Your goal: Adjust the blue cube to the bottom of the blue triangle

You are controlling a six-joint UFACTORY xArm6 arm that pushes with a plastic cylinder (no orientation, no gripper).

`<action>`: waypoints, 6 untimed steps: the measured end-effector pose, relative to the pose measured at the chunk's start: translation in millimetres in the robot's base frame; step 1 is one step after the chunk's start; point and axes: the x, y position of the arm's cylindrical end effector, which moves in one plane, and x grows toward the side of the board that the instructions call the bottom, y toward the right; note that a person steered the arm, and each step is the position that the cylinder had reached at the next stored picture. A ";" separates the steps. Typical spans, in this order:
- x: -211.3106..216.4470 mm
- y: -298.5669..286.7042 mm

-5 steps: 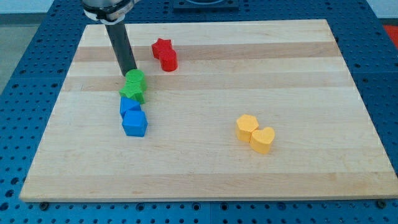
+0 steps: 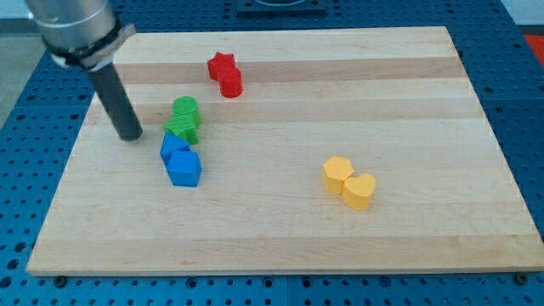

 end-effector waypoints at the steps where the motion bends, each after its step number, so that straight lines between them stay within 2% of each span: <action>1: 14.8 5.8; 6: 14.8 45.7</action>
